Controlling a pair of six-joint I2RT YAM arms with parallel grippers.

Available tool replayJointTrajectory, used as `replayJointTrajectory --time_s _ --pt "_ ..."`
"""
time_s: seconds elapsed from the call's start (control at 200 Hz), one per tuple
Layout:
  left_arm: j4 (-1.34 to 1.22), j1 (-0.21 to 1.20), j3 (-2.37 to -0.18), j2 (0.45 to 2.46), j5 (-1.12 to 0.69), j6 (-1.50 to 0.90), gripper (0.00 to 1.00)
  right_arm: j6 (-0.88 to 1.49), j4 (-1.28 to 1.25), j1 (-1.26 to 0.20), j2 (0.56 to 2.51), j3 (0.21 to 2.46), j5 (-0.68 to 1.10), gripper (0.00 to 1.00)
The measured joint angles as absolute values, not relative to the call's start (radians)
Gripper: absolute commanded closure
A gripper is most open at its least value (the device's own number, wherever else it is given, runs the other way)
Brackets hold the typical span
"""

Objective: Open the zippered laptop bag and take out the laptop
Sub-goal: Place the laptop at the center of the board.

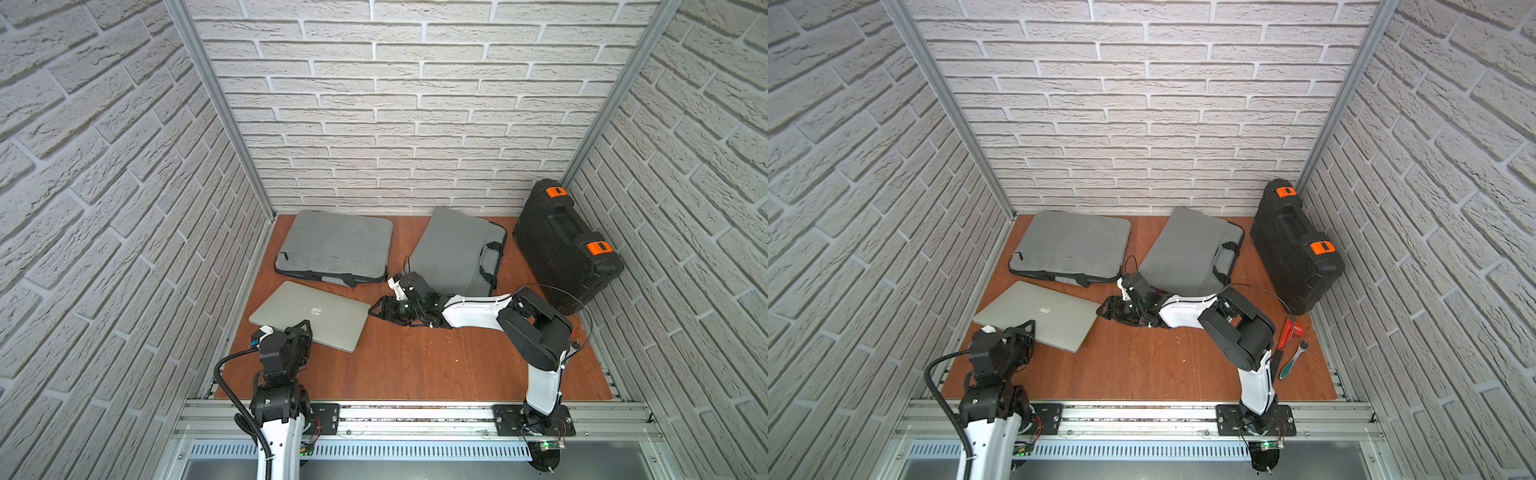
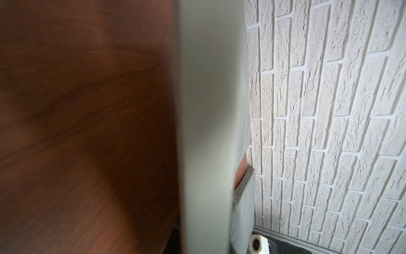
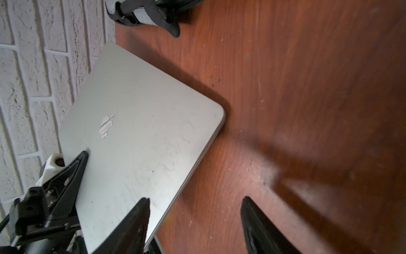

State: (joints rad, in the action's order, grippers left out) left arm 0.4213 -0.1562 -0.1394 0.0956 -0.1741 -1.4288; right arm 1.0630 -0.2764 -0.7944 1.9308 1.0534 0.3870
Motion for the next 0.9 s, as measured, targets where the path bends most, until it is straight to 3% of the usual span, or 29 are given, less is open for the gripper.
replayJointTrajectory --time_s 0.365,0.675,0.9 --pt "0.419 -0.156 -0.138 0.093 -0.156 -1.435 0.94 1.251 -0.556 -0.86 2.061 1.023 0.413 0.35" --pt "0.415 -0.149 -0.134 0.083 -0.136 -1.459 0.89 1.392 -0.839 -0.867 2.178 1.031 0.44 0.49" --pt "0.423 -0.139 -0.134 0.05 -0.117 -1.461 0.87 1.497 -1.037 -0.868 2.27 1.049 0.442 0.52"
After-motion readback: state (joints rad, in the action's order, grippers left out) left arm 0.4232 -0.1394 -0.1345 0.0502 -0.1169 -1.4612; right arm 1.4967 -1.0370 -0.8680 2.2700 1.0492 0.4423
